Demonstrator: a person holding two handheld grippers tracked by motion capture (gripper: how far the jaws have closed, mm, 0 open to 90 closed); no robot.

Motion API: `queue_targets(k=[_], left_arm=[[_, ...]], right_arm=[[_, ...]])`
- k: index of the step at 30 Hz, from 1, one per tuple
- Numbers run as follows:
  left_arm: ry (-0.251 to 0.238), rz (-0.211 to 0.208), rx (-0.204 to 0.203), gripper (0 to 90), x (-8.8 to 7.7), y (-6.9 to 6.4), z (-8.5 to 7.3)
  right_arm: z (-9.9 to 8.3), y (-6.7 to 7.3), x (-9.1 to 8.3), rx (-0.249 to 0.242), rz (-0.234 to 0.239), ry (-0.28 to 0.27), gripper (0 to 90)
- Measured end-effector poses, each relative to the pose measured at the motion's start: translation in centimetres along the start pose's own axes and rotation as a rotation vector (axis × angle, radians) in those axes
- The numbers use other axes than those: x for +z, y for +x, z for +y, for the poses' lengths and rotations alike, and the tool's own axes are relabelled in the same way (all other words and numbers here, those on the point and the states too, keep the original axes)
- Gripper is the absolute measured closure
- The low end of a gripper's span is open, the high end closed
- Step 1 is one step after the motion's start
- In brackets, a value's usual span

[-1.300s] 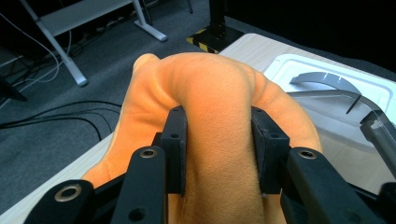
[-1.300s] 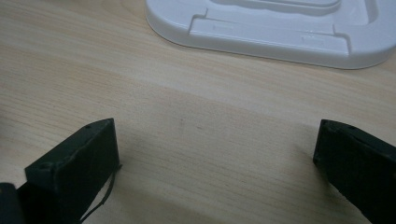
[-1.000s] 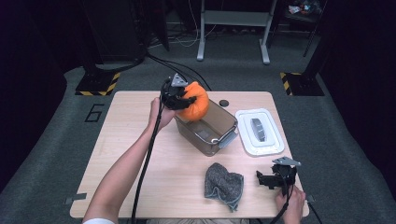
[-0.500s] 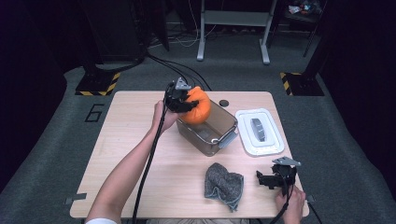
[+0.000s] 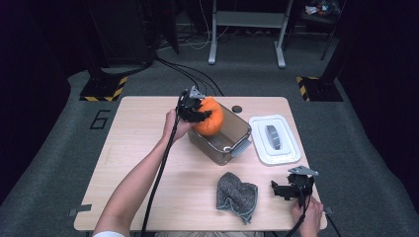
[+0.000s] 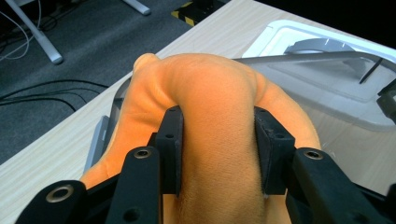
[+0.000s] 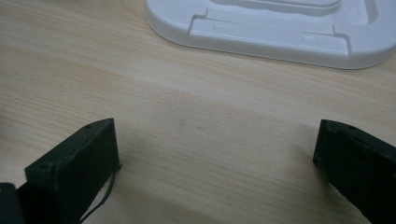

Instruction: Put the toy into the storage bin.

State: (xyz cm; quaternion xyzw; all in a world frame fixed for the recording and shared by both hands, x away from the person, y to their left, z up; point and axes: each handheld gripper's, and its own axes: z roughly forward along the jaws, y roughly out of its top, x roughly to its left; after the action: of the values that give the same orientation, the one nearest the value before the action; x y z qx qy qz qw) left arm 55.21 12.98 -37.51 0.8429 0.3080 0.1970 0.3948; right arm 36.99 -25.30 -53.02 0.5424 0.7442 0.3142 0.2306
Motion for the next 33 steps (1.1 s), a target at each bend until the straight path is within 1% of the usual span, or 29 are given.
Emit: queue_targets(k=[1, 4, 6, 8, 11, 12, 13, 19, 23, 24, 25, 26, 27, 33], left_arm=[[-0.002, 0.001, -0.007, 60.0, 0.1, -0.1, -0.1], [0.008, 0.0, -0.003, 59.6, 0.3, 0.0, -0.2], [0.014, -0.006, -0.013, 59.3, 0.5, -0.1, -0.2], [0.027, -0.005, -0.002, 58.8, 0.6, 0.0, -0.3], [0.03, -0.005, -0.007, 58.2, 0.9, -0.1, -0.4], [0.036, -0.006, -0.001, 57.9, 0.9, -0.1, -0.4], [0.045, -0.011, -0.006, 57.7, 1.0, -0.1, -0.4], [0.068, -0.015, 0.003, 54.5, 1.4, -0.2, -0.5], [0.081, -0.023, -0.001, 52.8, 1.6, -0.2, -0.5], [0.089, -0.024, 0.01, 52.6, 1.6, -0.2, -0.5], [0.093, -0.025, 0.012, 52.3, 1.6, -0.2, -0.5], [0.097, -0.028, 0.006, 52.0, 1.7, -0.2, -0.5], [0.102, -0.027, 0.011, 51.6, 1.8, -0.2, -0.5], [0.125, -0.034, 0.01, 49.3, 2.1, -0.3, -0.5]], right_arm=[[0.0, 0.0, 0.0, 0.002, 0.0, 0.001, 0.0], [0.0, 0.0, 0.0, 0.002, 0.0, 0.0, 0.0], [0.0, 0.0, 0.0, 0.001, 0.0, 0.0, 0.0], [0.0, 0.0, 0.0, 0.001, 0.0, 0.0, 0.0], [0.0, 0.0, 0.0, 0.001, 0.0, -0.001, 0.0], [0.0, 0.0, 0.0, -0.001, 0.0, -0.001, 0.0], [0.0, 0.0, 0.0, 0.0, 0.0, -0.001, 0.0], [0.0, 0.0, 0.0, 0.001, 0.0, 0.0, 0.0], [0.0, 0.0, 0.0, 0.001, 0.0, -0.001, 0.0], [0.0, 0.0, 0.0, 0.002, 0.0, -0.001, 0.0], [0.0, 0.0, 0.0, 0.001, 0.0, -0.001, 0.0], [0.0, 0.0, 0.0, 0.002, 0.0, 0.0, 0.0], [0.0, 0.0, 0.0, 0.002, 0.0, -0.001, 0.0], [0.0, 0.0, 0.0, 0.001, 0.0, -0.001, 0.0]])
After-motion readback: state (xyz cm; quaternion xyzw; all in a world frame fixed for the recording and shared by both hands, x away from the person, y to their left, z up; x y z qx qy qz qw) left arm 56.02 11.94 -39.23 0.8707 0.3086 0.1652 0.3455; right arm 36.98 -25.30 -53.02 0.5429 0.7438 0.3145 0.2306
